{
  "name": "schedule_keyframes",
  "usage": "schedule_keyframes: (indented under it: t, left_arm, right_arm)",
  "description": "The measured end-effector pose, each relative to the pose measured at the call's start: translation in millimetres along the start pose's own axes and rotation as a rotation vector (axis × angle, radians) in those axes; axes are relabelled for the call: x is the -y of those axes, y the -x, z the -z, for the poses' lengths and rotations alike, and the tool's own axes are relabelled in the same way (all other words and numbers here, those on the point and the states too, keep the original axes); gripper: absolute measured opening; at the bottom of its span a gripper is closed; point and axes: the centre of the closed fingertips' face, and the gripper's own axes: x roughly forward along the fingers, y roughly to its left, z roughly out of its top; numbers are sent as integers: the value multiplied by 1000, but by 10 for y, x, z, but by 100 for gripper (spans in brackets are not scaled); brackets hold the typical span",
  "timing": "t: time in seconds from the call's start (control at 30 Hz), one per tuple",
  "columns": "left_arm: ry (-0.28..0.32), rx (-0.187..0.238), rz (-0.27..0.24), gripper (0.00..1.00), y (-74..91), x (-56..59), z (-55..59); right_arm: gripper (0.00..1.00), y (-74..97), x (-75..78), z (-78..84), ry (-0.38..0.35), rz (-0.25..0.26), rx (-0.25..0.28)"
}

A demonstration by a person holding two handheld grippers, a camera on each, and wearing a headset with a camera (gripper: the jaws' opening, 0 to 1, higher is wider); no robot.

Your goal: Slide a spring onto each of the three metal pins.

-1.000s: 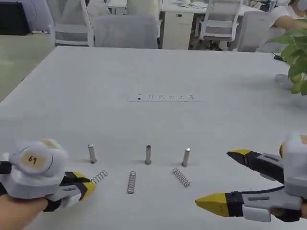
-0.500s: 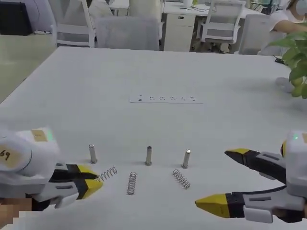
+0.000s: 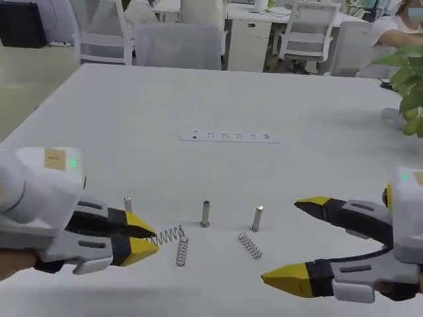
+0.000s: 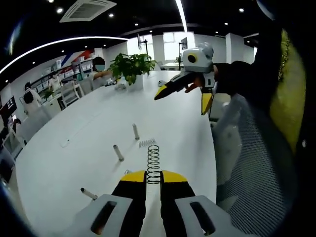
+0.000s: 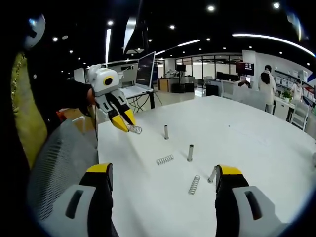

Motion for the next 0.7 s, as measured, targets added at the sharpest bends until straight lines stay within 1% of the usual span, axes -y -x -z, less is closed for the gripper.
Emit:
schedule_keyframes:
  t: [0.1,0.13,0.2,0.27,0.37,0.4,0.47,0.57,0.6,0.63,0.7]
  left_arm:
    - [-25,3,24,2,6,42,-38]
    - [-32,5,33,2,4,59,-56]
    - [-39,10,45,2,-3,83,-79]
    - [-47,18,60,2,-15,117,-114]
    - [-52,37,87,2,-33,176,-178]
    - [-52,39,88,2,-35,180,-185]
    - [-59,50,102,2,-44,207,-219]
    - [-68,66,121,2,-56,254,-272]
    - [-69,68,124,2,-57,260,-278]
    - [-79,77,138,2,-60,294,-307]
    - [-85,79,145,2,-64,312,-319]
  right_arm:
    - [81,-32,-51,-54,16,-29,-4]
    - [80,-49,-83,-75,19,-47,-6]
    - [77,-76,-119,-105,28,-65,-8]
    - [75,-113,-173,-148,42,-88,-6]
    - [70,-157,-251,-193,65,-127,-4]
    - [68,-162,-257,-198,67,-130,-3]
    - [65,-180,-302,-233,64,-154,7]
    - [59,-198,-378,-291,84,-191,22]
    - [56,-198,-407,-310,84,-207,29]
    - [53,-200,-432,-342,91,-219,42]
    - [50,-203,-472,-382,87,-239,52]
